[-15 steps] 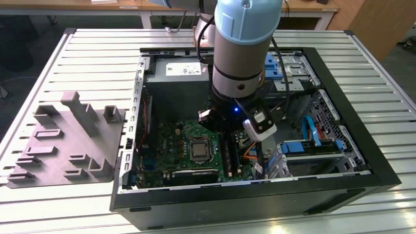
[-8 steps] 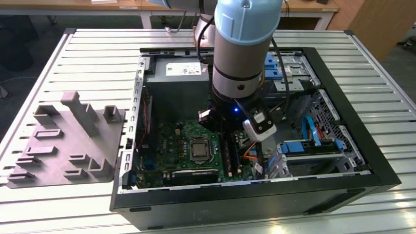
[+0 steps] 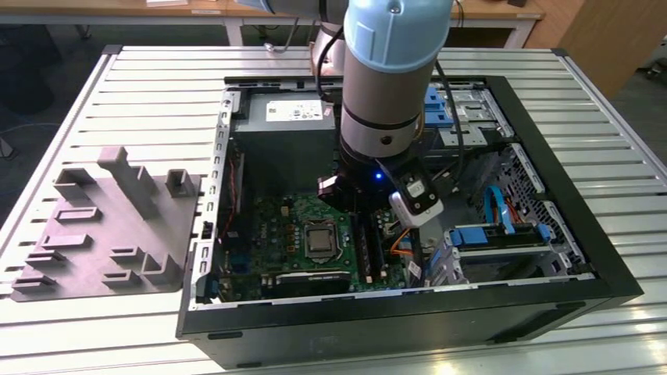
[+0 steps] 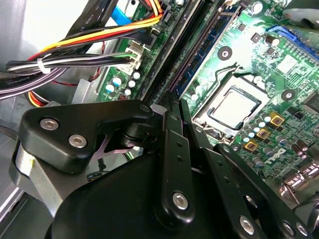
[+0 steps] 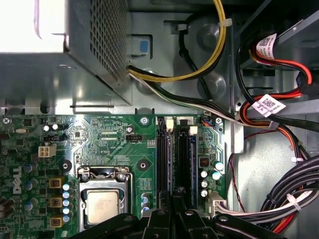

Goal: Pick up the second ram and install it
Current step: 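Insert the second ram into the second slot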

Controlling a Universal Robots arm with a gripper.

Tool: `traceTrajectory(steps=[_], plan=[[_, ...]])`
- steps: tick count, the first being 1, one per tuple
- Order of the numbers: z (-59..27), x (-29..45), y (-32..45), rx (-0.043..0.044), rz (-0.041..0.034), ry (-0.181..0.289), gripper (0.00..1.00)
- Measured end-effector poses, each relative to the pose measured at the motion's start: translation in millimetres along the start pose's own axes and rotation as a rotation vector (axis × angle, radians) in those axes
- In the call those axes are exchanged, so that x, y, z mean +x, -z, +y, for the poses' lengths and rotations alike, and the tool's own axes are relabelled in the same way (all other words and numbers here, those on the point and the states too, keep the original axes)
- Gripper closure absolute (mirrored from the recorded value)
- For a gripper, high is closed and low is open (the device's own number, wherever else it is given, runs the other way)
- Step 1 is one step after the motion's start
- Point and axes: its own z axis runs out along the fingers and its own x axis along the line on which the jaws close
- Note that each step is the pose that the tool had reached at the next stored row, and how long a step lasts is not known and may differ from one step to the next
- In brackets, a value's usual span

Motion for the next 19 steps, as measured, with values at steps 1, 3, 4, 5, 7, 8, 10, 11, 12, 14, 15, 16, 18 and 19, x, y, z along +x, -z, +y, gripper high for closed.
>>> traceTrajectory(steps=[1, 3, 4, 5, 7, 8, 10, 11, 12, 14, 15, 16, 18, 19], plan=[[0.0, 0.0, -0.6, -0.0004, -0.0002, 0.0, 0.87], [0.0, 0.0, -1.5, 0.0, -0.0001, 0.0, 0.87], [-0.1, 0.0, -1.7, 0.0001, 0.0, 0.0, 0.87], [-0.1, 0.1, -1.8, 0.0001, 0.0001, -0.001, 0.87], [0.0, 0.1, -2.7, -0.0004, -0.0001, -0.001, 0.87], [0.0, 0.1, -3.1, -0.0005, -0.0001, -0.001, 0.87], [-0.1, 0.1, -3.5, -0.0001, 0.0, -0.001, 0.87], [-0.1, 0.1, -3.6, -0.0001, 0.0, -0.001, 0.87], [-0.1, 0.1, -3.8, -0.0004, 0.0, -0.001, 0.87], [-0.1, 0.1, -4.1, -0.0011, 0.0, -0.001, 0.87], [-0.1, 0.1, -4.1, -0.0011, 0.0, -0.001, 0.87], [-0.1, 0.1, -4.1, -0.0011, 0.0, -0.001, 0.87], [-0.1, 0.1, -4.1, -0.0011, 0.0, -0.001, 0.87], [-0.1, 0.1, -4.1, -0.0011, 0.0, -0.001, 0.87]])
